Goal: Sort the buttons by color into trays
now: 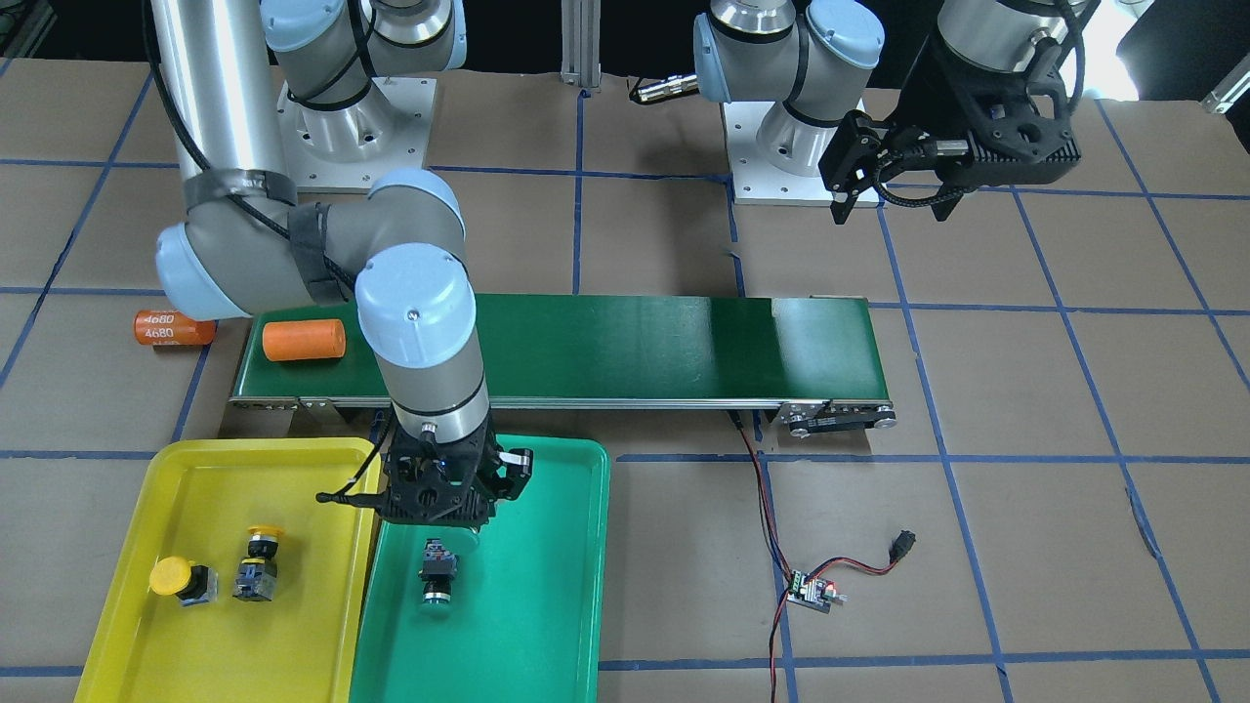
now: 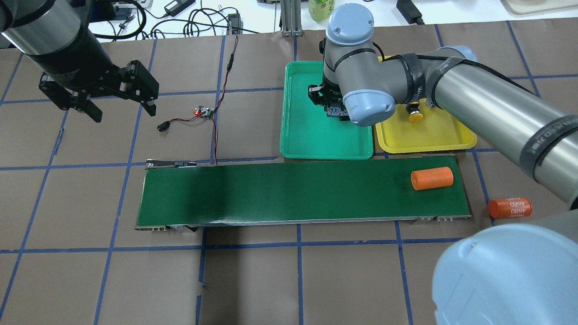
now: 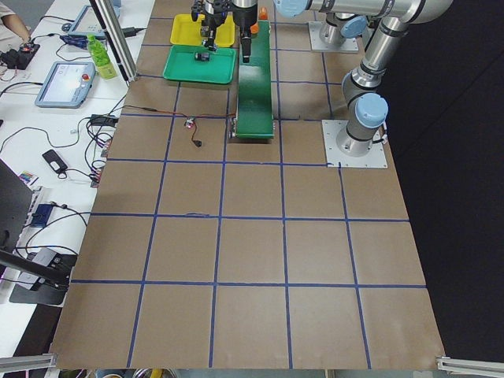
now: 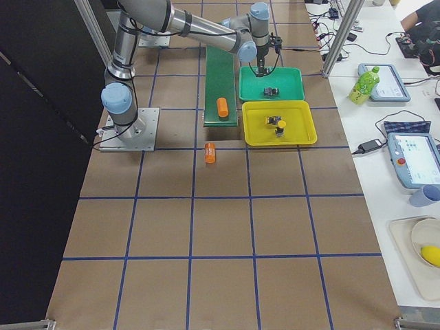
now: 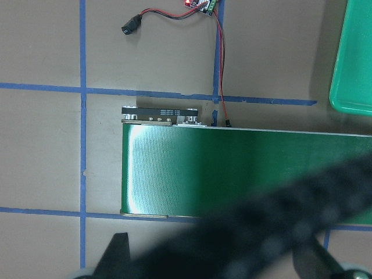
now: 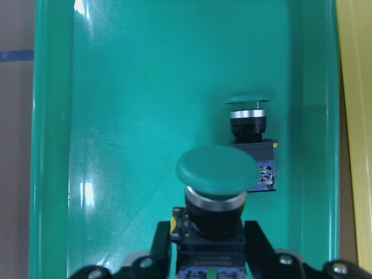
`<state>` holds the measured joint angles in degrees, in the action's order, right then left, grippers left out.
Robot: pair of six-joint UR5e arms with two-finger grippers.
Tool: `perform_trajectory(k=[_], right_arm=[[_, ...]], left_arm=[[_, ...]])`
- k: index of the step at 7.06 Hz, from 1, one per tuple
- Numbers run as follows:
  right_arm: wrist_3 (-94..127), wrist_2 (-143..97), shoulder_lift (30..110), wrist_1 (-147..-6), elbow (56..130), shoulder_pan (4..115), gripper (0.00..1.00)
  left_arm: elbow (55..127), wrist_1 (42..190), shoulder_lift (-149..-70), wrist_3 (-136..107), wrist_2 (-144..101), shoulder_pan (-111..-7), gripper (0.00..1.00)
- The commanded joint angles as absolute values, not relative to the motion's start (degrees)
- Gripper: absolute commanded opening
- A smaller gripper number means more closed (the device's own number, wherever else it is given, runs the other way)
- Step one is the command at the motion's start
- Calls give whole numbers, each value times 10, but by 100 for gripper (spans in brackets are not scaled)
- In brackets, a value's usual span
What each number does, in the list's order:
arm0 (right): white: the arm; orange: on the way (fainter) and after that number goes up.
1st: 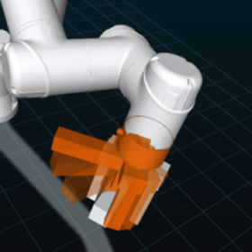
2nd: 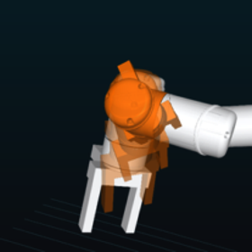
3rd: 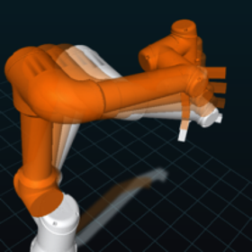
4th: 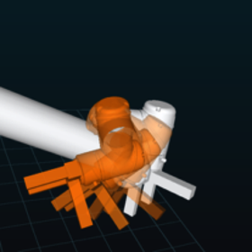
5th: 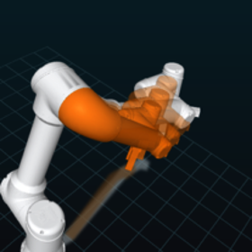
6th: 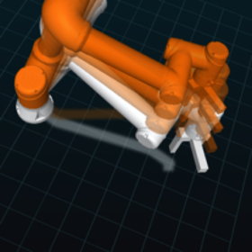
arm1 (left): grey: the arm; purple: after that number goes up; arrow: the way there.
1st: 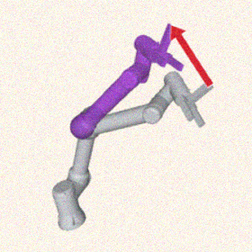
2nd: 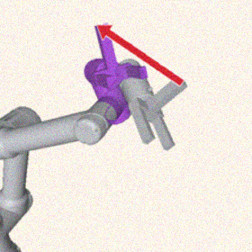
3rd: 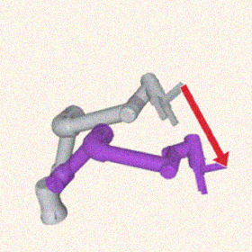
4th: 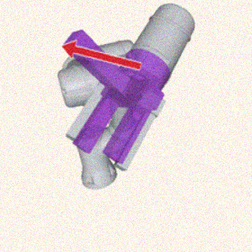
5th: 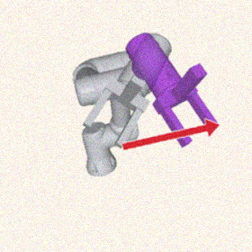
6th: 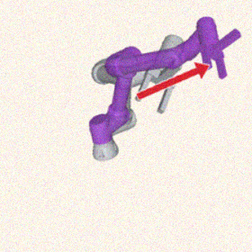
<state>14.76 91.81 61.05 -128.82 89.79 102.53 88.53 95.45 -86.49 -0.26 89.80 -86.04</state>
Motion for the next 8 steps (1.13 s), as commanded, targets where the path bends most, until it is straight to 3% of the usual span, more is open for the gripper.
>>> perform_trajectory(k=[1,3,6,8], right_arm=[[150,916,610,-1288,891,1025,100],[149,919,675,-1208,899,1023,100],[149,917,884,-930,904,1007,100],[149,914,891,-905,928,992,100]], left_arm=[[886,954,-865,-3,898,-860,100],[885,954,-865,-3,898,-860,100],[885,954,-865,-3,898,-860,100],[886,954,-865,-3,898,-860,100]])
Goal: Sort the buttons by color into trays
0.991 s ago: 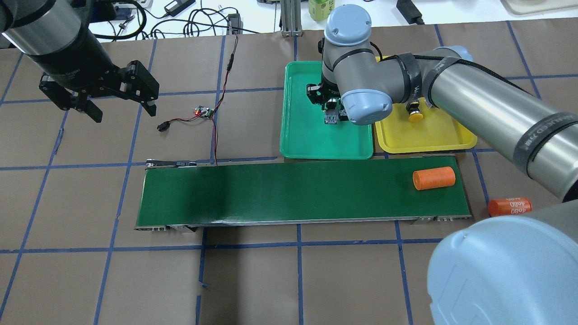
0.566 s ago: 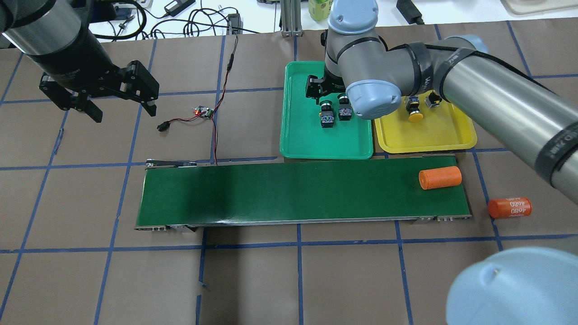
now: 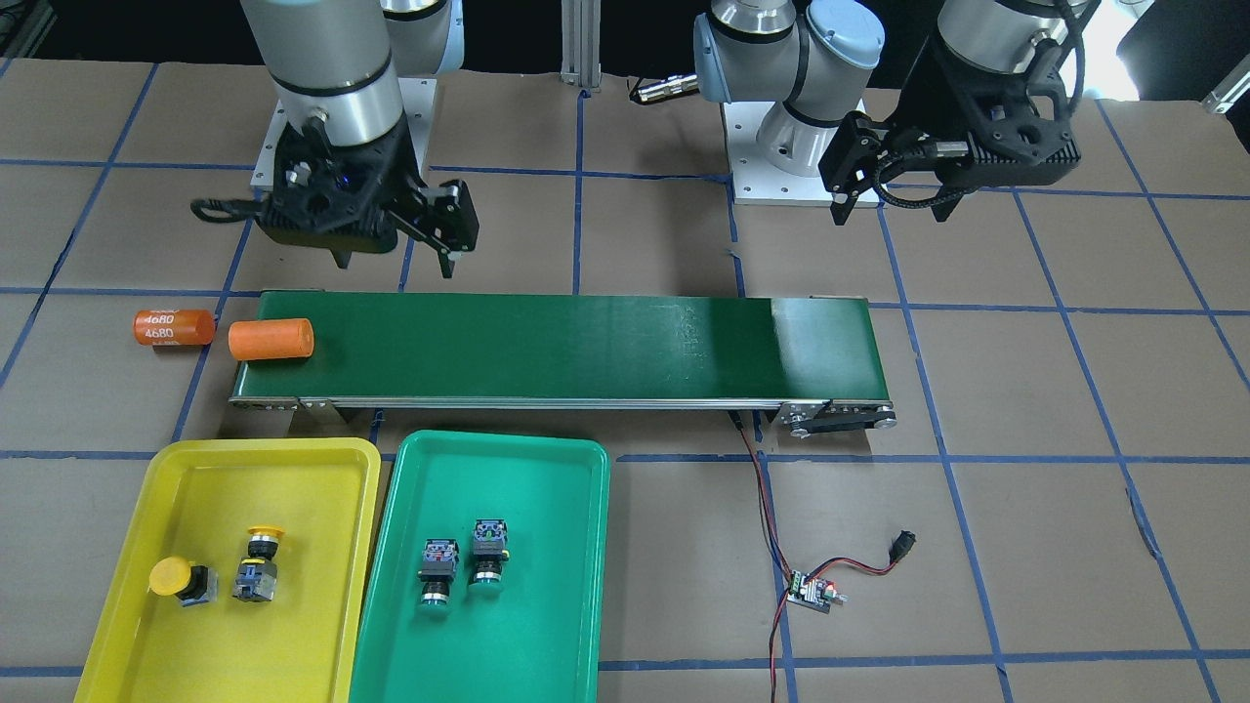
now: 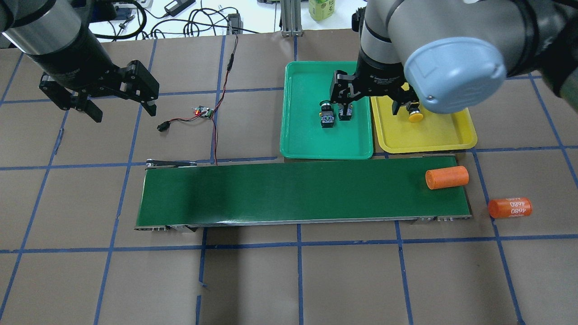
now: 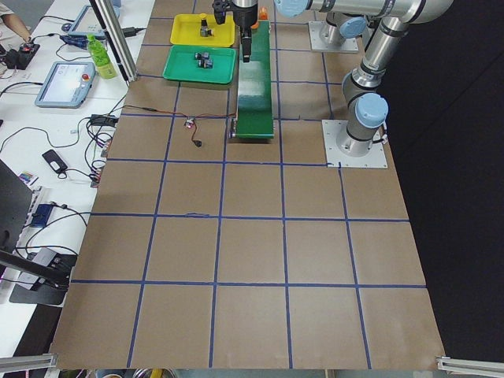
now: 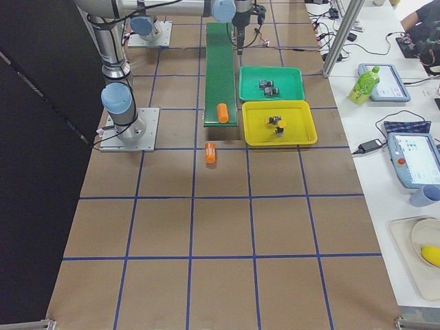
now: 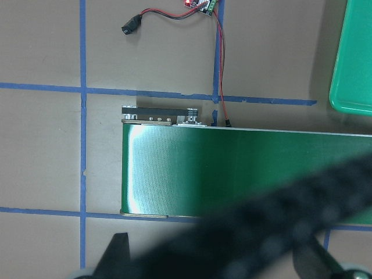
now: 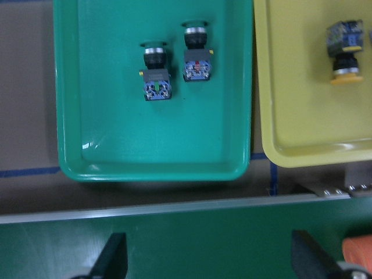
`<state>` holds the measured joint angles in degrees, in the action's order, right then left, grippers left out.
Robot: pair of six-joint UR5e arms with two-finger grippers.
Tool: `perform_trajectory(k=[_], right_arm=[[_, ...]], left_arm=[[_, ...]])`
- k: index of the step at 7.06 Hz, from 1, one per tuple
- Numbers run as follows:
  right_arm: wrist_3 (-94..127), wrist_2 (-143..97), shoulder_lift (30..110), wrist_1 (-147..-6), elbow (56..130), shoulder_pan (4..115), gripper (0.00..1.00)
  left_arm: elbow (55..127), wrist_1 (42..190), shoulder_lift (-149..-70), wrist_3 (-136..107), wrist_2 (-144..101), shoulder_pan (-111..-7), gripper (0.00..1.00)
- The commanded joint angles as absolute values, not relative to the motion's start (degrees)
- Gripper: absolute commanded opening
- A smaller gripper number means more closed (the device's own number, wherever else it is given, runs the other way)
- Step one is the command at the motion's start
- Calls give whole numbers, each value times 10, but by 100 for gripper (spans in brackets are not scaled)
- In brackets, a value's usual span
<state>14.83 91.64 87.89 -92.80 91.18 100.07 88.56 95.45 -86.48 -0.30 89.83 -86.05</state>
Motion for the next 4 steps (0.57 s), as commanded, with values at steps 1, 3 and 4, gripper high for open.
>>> perform_trajectory(k=[1,3,4], right_arm=[[141,914,899,-906,946,987,100],[112,912,899,-908,946,961,100],[109,847,899,-909,947,917,100]], left_arm=[[885,954,-865,-4,898,-860,100],[884,954,-865,-3,897,-860,100],[884,954,-865,-4,897,-860,100]])
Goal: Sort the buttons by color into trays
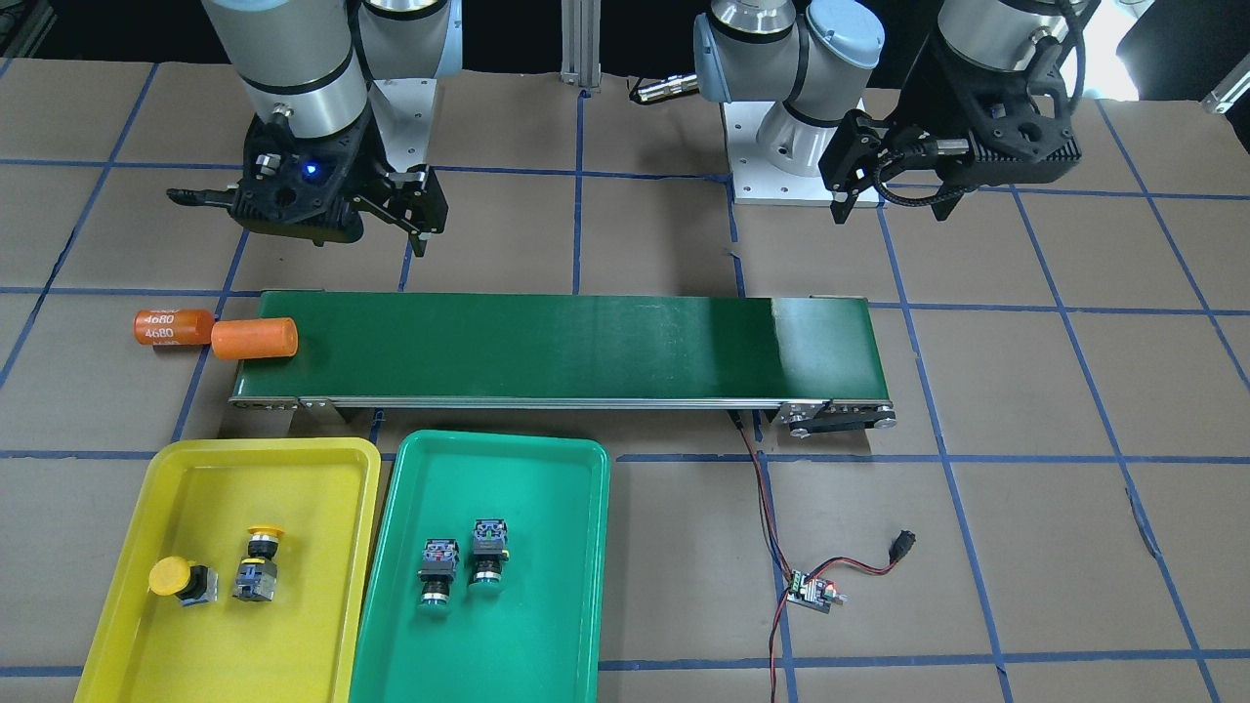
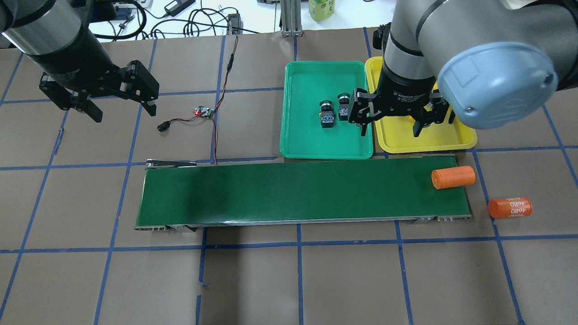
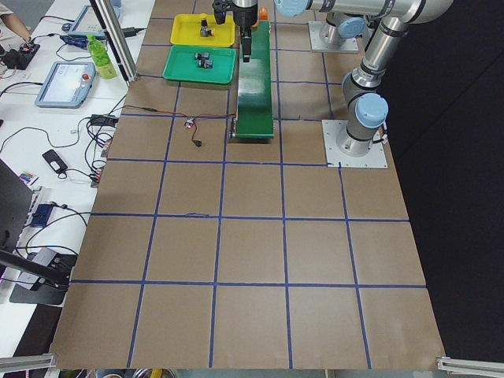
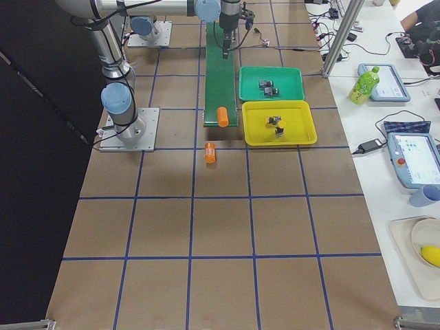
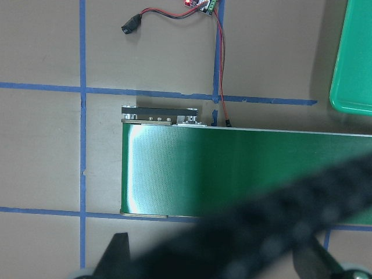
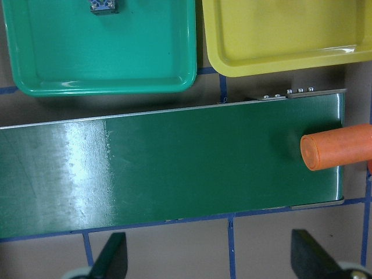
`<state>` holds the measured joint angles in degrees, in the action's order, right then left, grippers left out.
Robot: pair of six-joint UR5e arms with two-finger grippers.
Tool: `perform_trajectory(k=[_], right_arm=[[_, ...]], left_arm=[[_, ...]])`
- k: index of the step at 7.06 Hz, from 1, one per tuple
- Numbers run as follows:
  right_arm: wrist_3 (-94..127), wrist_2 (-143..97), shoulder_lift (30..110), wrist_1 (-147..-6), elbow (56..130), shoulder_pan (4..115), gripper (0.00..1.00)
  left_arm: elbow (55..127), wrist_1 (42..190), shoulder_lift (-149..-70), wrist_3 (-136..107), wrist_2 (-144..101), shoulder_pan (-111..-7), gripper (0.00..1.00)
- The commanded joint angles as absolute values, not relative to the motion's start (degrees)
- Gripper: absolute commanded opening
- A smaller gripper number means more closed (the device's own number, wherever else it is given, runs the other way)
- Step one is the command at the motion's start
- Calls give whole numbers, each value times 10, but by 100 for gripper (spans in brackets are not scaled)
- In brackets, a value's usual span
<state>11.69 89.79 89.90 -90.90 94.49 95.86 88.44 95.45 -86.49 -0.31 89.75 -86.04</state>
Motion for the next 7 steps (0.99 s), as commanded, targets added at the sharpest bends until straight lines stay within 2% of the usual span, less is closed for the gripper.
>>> perform_trajectory(k=[1,7], right_arm=[[109,825,903,-899,947,892,100],[99,878,915,-897,958,899,100]], left_arm=[[884,954,-865,-4,897,-860,100],[883,955,-865,-4,898,-860,100]])
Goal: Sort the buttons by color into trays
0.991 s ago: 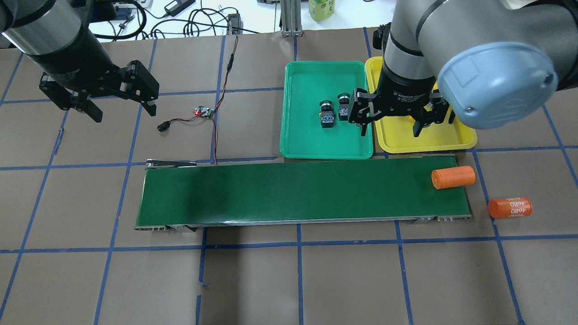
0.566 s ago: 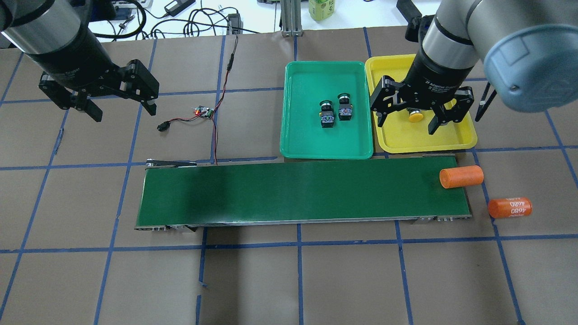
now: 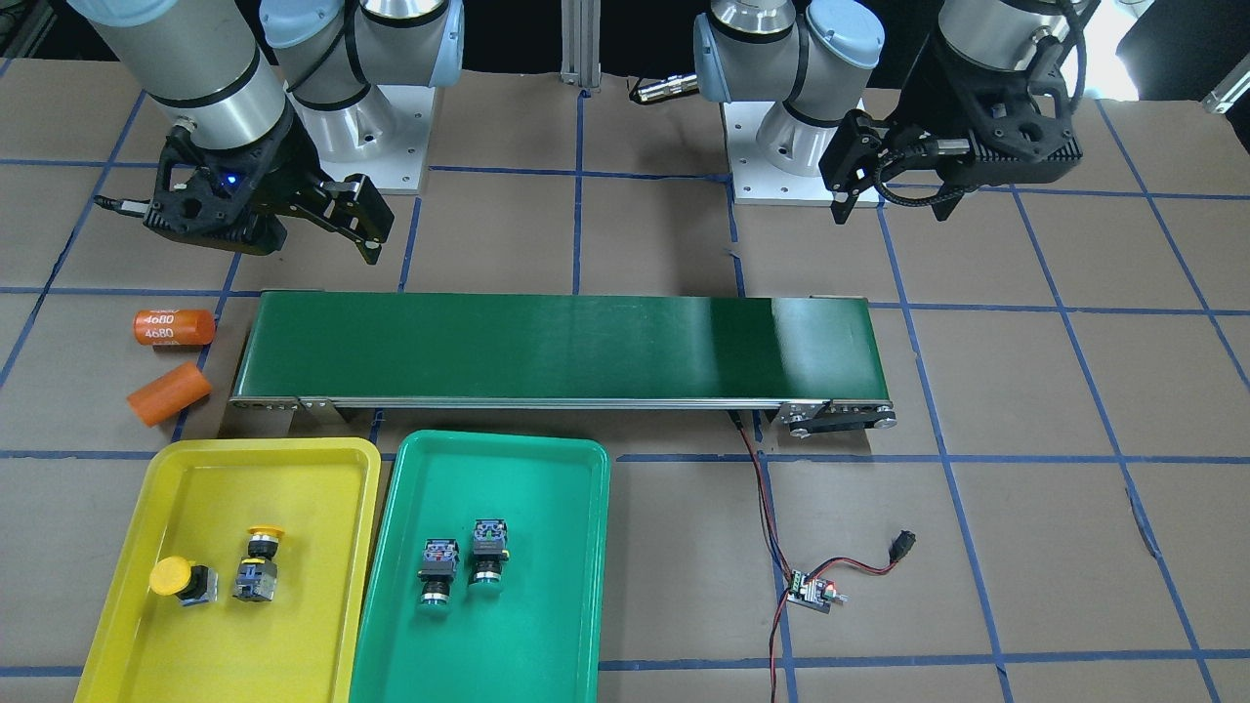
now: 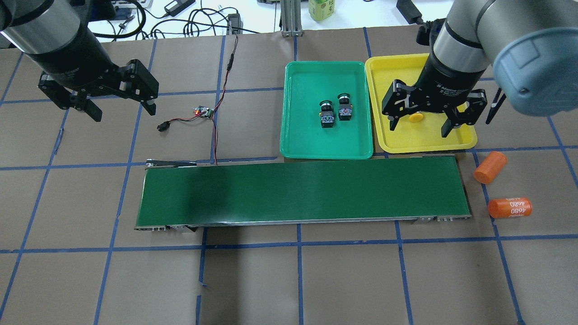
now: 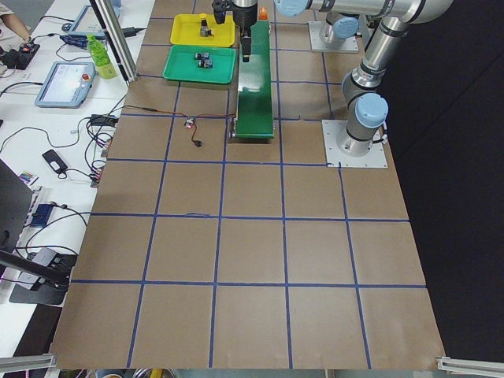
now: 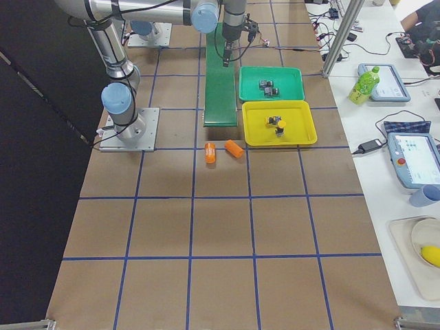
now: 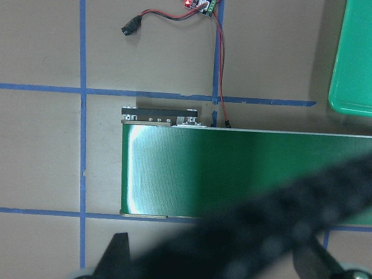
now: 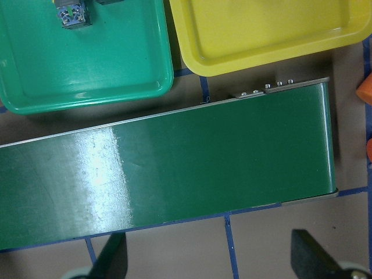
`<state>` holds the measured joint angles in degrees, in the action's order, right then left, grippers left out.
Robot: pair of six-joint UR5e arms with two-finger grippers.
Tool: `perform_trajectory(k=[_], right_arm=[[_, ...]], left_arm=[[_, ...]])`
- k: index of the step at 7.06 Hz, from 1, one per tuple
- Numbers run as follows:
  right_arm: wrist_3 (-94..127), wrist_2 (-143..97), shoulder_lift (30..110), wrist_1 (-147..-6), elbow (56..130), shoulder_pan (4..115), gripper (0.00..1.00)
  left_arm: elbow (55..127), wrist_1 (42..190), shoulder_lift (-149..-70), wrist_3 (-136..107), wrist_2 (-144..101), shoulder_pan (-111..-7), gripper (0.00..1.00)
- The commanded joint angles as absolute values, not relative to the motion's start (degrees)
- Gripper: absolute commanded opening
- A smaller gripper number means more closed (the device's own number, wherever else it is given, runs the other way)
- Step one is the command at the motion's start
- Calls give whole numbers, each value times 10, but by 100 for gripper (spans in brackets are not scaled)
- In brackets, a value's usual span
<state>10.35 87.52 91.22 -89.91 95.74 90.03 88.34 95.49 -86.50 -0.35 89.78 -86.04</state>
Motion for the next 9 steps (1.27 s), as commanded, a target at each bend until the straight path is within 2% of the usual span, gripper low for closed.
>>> perform_trajectory(k=[1,9], right_arm=[[72,895,918,-890,958,894,100],[44,891,925,-878,956,884,100]], left_arm=[[884,955,-865,-3,897,-860,100],[884,954,-865,-3,898,-860,100]])
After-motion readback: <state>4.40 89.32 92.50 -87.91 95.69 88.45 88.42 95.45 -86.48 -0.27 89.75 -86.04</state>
